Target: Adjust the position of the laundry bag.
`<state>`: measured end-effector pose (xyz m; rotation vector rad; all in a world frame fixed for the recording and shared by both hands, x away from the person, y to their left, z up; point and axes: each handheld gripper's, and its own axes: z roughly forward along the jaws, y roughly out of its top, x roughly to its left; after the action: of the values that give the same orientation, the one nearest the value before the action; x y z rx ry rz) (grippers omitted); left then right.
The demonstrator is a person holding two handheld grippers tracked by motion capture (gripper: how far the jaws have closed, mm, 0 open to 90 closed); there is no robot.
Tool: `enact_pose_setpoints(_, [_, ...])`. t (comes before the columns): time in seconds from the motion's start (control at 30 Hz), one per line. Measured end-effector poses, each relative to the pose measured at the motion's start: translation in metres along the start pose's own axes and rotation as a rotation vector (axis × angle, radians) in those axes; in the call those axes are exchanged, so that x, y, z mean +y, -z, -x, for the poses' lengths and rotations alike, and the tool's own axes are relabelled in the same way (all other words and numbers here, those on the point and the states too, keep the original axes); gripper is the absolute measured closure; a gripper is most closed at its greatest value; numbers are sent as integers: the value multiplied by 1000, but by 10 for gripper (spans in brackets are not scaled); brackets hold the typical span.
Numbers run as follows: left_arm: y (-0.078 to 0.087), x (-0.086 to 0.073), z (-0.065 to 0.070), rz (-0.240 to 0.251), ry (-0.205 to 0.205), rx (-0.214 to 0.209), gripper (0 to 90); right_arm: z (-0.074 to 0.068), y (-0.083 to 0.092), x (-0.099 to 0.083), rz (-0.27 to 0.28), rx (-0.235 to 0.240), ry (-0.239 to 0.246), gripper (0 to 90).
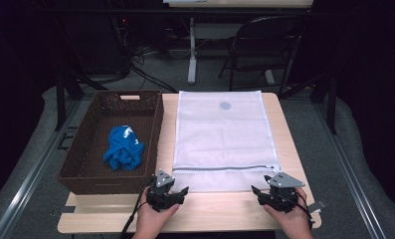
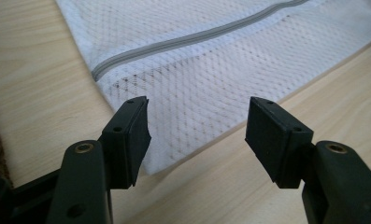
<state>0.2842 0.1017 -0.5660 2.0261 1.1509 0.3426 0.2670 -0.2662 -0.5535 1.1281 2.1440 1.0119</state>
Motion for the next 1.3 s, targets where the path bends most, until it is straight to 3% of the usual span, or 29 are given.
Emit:
enact_pose_setpoints(0.17, [-7,1,-5,-15,19,29,399,7,-2,-1,-3,-18,-4,389])
enact_pose_setpoints(0.43, [-12,-2,-4,-63,-6,73,400,22,1,-4,6,-37,-46,389])
enact_pose_setpoints(0.77, [-14,-7,-5,-65,-8,71,403,31,5,-7,-22,-72,-46,383])
enact_pose_setpoints(1.0, [-15,-7,-4,-55,-7,83,422,50,11,-13,-41,-135,-116,384])
enact_pose_setpoints(1.17, [-14,-7,-5,-60,-3,84,432,57,10,-19,-68,-132,-163,389])
enact_pose_setpoints(1.3, [-14,-7,-6,-59,-15,88,457,57,4,-22,-107,-123,-160,416])
